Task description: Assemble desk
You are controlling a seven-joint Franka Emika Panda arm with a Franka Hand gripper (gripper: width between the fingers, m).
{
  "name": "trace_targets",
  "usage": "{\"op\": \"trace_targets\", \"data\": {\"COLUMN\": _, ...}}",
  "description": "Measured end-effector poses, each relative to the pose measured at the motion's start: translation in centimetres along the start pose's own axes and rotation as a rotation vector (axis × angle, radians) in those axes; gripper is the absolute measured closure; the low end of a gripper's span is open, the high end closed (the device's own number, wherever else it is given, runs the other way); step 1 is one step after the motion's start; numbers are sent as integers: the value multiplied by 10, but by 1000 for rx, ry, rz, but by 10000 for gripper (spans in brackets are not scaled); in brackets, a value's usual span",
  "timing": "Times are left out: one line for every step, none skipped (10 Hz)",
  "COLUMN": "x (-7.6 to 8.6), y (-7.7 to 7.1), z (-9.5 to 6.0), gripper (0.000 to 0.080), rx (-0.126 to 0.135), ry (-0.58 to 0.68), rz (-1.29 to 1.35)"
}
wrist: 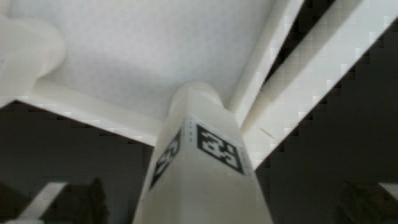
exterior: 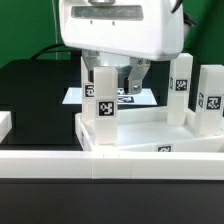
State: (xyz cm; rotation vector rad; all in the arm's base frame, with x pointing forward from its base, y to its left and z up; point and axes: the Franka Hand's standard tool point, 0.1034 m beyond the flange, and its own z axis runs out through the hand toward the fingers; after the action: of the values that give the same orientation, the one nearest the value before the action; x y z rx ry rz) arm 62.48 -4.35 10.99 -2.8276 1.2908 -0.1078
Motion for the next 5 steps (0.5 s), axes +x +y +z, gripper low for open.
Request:
{"op": "trace_targets", "data": {"x": -1, "y": -1, "z": 0, "gripper": 151, "rx": 0, "ry": 0, "rz": -59}}
{"op": "trace_targets", "data": {"x": -1, "y": -1, "z": -1, "gripper": 151, "rx": 0, "ry": 0, "rz": -131}}
{"op": "trace_targets", "data": {"x": 0, "y": -1, "z": -1, "gripper": 151, "rx": 1, "ry": 1, "rz": -205}}
{"op": "trace_targets", "data": {"x": 0, "y": -1, "z": -1, "gripper": 151, "rx": 2, "ry": 1, "rz": -293}}
{"op": "trace_targets", "data": {"x": 0, "y": -1, "z": -1, "gripper": 151, "rx": 1, "ry": 3, "rz": -348}}
